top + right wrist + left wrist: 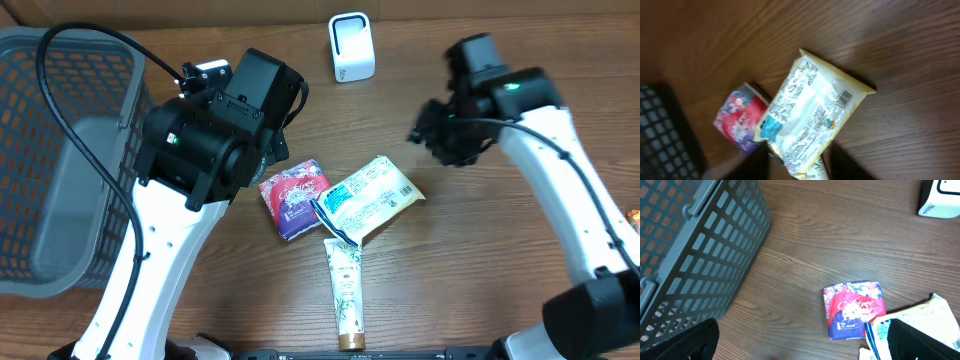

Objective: Scan the item barcode
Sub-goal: 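Move the right gripper back over the wet-wipes pack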

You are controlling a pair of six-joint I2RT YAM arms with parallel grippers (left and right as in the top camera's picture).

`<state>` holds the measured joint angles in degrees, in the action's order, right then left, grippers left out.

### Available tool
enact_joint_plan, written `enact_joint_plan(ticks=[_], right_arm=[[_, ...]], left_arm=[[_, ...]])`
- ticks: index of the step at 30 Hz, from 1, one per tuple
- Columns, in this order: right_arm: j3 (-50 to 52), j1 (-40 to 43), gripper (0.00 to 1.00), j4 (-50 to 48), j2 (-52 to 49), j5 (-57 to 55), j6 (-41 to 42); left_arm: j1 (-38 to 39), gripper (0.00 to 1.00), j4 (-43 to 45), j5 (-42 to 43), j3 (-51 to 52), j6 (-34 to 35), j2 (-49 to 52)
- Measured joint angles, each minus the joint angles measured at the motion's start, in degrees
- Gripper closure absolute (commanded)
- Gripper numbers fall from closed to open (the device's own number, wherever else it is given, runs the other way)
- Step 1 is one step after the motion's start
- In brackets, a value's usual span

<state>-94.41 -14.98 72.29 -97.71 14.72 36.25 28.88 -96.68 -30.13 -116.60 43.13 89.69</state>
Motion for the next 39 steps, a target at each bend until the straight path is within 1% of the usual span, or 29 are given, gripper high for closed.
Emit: enact_joint_plan(ticks=[3,5,7,11,12,14,16,20,22,24,27,30,33,39], right_arm=[[0.2,1.0,0.96,-2.2,0.6,4.1,-1.0],[2.1,0.9,0.96,-5.5,0.7,7.7,-1.8],[5.9,0.6,0.96,-9.6,0.9,11.0,-2.4],[17.4,0.4,0.96,-19.5,0.9,17.5,-3.0],[20.2,0.3,0.96,-20.3,0.9,18.6,-3.1],[24.9,-0.1,0.96,-19.1,0.9,20.0,-3.2],[27.0,-0.5,0.96,-15.3,0.8,19.8,-3.5],[27.4,-0.8,0.96,-8.3,0.9,16.7,-4.3],[27.4,-0.8,0.96,-6.3,0.9,14.3,-4.5],[27.5,-0.8,0.96,-6.3,0.9,11.1,-4.7],[29.7,-0.8,0.96,-12.2,1.3,8.3,-4.9],[34.4,-0.8,0.96,-20.3,1.4,6.9,-4.7],[38.0,-0.8,0.96,-25.7,1.4,6.1,-4.7],[41.1,-0.8,0.96,-36.8,1.3,4.9,-3.8]], left_arm=[[0.0,0.0,0.0,0.0,0.0,0.0,0.0],[0.0,0.0,0.0,0.0,0.0,0.0,0.0],[0.0,0.0,0.0,0.0,0.0,0.0,0.0],[0.0,0.0,0.0,0.0,0.0,0.0,0.0],[0.0,0.01,0.0,0.0,0.0,0.0,0.0],[0.0,0.0,0.0,0.0,0.0,0.0,0.0],[0.0,0.0,0.0,0.0,0.0,0.0,0.0],[0.0,0.0,0.0,0.0,0.0,0.0,0.0],[0.0,0.0,0.0,0.0,0.0,0.0,0.0],[0.0,0.0,0.0,0.0,0.0,0.0,0.0],[0.0,0.0,0.0,0.0,0.0,0.0,0.0],[0.0,0.0,0.0,0.0,0.0,0.0,0.0],[0.0,0.0,0.0,0.0,0.0,0.0,0.0],[0.0,0.0,0.0,0.0,0.0,0.0,0.0]])
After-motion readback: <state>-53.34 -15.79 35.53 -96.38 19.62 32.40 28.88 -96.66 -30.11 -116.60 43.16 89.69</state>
